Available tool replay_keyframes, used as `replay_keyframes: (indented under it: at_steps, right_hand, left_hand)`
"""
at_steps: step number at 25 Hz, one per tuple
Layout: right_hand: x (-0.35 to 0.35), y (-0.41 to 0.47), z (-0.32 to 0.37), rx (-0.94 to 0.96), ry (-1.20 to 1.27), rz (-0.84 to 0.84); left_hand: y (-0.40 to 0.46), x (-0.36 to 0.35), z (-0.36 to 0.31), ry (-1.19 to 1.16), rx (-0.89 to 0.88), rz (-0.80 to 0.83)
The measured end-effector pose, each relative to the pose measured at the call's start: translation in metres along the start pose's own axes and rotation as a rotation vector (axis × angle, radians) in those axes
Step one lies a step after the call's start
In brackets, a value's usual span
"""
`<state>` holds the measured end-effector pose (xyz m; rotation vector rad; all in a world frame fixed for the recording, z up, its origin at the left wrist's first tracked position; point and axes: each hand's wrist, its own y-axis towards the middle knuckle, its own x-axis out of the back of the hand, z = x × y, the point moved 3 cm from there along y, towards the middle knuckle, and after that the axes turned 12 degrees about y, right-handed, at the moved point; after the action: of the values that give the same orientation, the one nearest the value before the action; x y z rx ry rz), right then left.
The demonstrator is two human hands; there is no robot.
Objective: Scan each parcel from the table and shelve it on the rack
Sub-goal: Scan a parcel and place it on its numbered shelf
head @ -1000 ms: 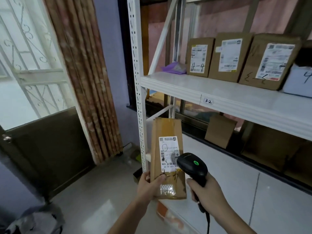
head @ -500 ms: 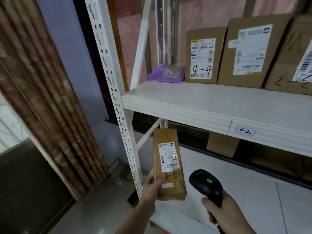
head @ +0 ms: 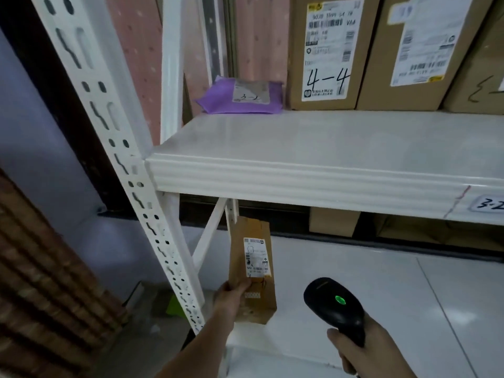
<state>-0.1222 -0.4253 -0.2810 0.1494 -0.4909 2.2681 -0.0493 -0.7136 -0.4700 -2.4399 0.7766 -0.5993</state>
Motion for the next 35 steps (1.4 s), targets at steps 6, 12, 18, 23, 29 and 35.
replay_keyframes:
  at_steps: [6, 12, 18, 23, 29, 35]
  right_hand:
    - [-0.010, -0.003, -0.014, -0.046, 0.003, -0.126]
    - [0.007, -0.023, -0.026, -0.047, 0.060, -0.207]
    - [0.078, -0.083, -0.009, -0.025, 0.144, -0.361]
    - [0.167, -0.154, -0.014, 0.007, 0.167, -0.562]
    - [0.287, -0.269, -0.051, -0.009, 0.215, -0.853]
    - [0.392, -0.387, -0.084, -0.001, 0.191, -1.176]
  left_hand:
    - [0.048, -0.002, 0.003, 0.047, -0.056, 0.078]
    - [0.049, -0.001, -0.015, 0.514, -0.214, -0.106]
    - [-0.078, -0.113, -0.087, 0.935, -0.852, 0.040]
    - [-0.230, -0.250, -0.133, 1.042, -1.091, 0.526]
    - [-0.402, -0.395, -0.134, 1.073, -1.363, 0.716]
    - [-0.537, -0.510, -0.107, 1.045, -1.501, 0.897]
